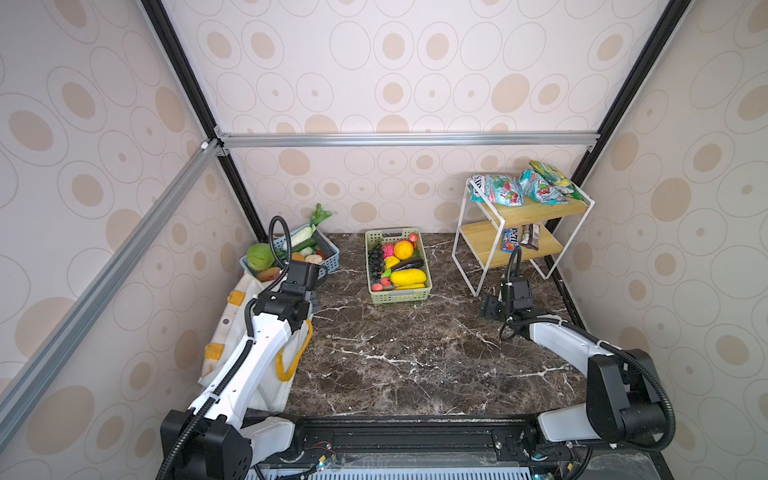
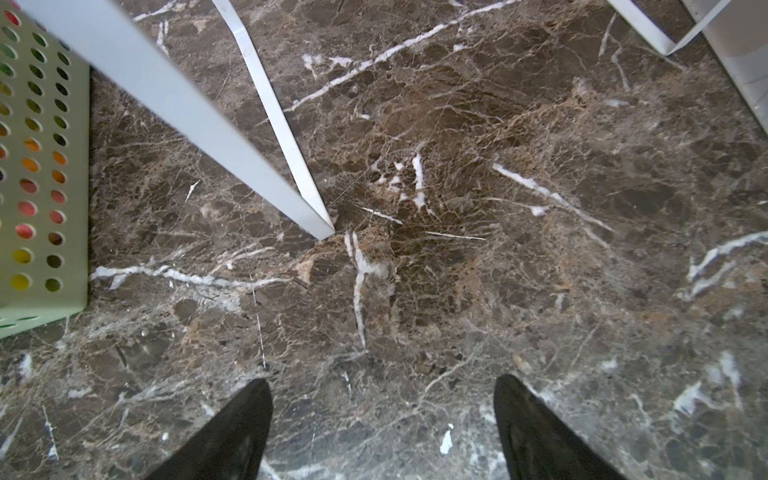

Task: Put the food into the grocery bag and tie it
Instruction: 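Close the left gripper on the bag's top edge by the yellow strap, then lift the bag with the left gripper, set it upright mid-table, release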

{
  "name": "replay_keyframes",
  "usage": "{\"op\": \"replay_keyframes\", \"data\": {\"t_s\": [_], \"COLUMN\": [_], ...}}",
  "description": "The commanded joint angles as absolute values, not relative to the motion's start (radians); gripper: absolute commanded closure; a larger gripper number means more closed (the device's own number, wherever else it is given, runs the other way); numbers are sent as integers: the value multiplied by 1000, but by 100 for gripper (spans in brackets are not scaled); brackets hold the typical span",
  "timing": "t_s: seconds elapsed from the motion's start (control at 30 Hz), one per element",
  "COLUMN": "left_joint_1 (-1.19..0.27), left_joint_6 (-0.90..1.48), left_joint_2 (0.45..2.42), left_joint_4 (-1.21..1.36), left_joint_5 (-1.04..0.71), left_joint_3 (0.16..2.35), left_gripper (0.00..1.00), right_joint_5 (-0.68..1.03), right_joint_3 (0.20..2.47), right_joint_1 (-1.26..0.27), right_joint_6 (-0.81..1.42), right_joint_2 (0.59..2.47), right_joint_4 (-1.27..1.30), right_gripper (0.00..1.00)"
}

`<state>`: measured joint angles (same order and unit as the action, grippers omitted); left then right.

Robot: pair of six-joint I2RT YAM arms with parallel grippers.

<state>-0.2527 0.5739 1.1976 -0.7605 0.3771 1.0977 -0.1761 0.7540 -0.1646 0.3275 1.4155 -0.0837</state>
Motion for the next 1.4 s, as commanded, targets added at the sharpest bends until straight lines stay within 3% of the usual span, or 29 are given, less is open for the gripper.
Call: {"op": "replay_keyframes", "data": {"t_s": [0.0,0.63,1.0,1.03,1.1,1.37], "left_joint_1": [-330,-935,-1047,-1048,-1051,-1017], "left_joint_6": [655,734,682,684,684,663], "left_joint_2": [1192,1498,1685,1698,1714,1709], "left_joint_4": [-791,-818,-710,-706,-685,-607], "left_joint_5": [365,430,390,386,379,350], "left_joint_3": [1181,1418,1603,1616,1626,1615], "left_gripper": [100,100,100,99,81,46], "right_joint_5": [-185,-220,-206,-202,-190,-113], "right_joint_3": [779,795,811,811,811,781], "right_joint_1": [-176,-176,-176,-176,-177,-178], "right_joint_6": [330,359,397,398,396,378], "right_joint_2": [1418,1430,1429,1426,1418,1372], "right_joint_4": [-99,-141,-188,-191,-200,-207], "right_gripper": [13,13,12,12,12,13]}}
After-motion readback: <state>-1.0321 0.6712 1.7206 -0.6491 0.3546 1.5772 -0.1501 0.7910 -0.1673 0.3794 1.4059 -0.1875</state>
